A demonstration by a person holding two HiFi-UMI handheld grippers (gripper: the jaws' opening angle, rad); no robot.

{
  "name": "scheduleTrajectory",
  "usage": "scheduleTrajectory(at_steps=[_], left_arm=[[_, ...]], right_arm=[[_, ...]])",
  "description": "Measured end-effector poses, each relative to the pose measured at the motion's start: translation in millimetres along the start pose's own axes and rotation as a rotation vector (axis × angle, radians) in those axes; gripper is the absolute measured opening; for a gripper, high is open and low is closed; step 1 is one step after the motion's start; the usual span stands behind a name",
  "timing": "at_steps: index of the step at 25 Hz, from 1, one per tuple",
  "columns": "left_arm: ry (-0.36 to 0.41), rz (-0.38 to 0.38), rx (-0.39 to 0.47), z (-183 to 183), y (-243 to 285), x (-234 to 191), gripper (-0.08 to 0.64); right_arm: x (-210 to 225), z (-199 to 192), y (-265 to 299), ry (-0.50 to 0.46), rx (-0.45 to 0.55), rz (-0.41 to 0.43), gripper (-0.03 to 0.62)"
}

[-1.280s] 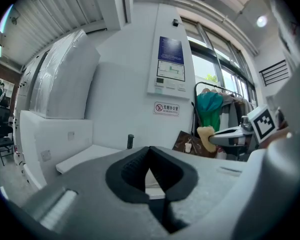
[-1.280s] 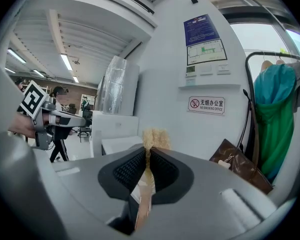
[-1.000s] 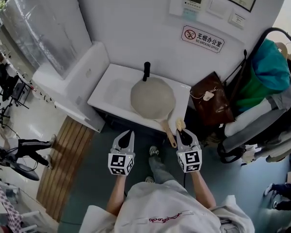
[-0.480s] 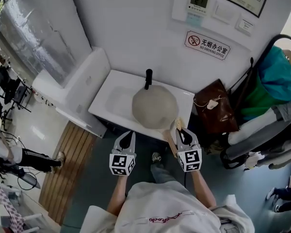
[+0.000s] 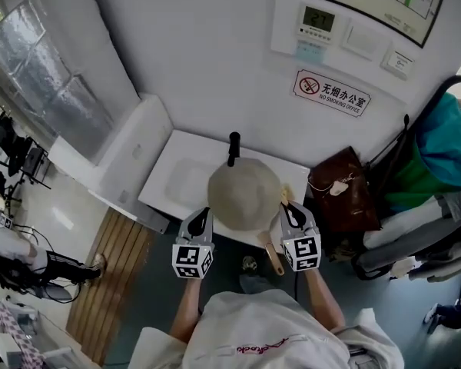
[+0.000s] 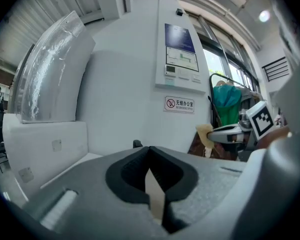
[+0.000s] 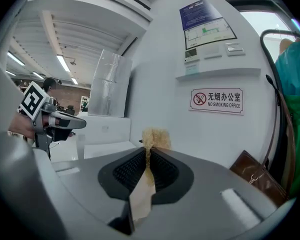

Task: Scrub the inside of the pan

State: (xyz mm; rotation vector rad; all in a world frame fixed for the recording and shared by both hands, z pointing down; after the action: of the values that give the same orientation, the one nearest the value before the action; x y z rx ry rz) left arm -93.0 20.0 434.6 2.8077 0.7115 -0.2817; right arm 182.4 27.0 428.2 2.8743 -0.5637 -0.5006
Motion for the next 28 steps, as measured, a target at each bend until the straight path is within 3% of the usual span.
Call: scheduleTrajectory(at_steps=[13, 21, 28], left_arm=[[0.013, -0.002, -0.033, 21, 84, -16, 0.000], [0.031, 0.009, -0.063, 22, 113, -25, 0.000], [0.021, 0.021, -0.099, 15, 119, -47, 0.000]], right_arm=[[58, 9, 71, -0.032, -0.004, 0.027, 0.034], [70, 10, 101, -0.046, 0.012, 0.073, 0.033], [61, 11, 135, -0.205, -0.020, 0.135, 0.032]])
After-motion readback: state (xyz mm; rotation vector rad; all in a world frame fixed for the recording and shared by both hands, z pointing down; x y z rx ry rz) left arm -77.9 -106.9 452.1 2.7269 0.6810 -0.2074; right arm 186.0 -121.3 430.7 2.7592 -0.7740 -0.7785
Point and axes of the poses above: the fingertips, and each gripper's own axes: y forward along the fingers, x to its right, z out of its top, the point moved 8 cm from there along -y, backward along the fingers, and after that the axes turned 10 degrees about -y, right-handed, at the moved point
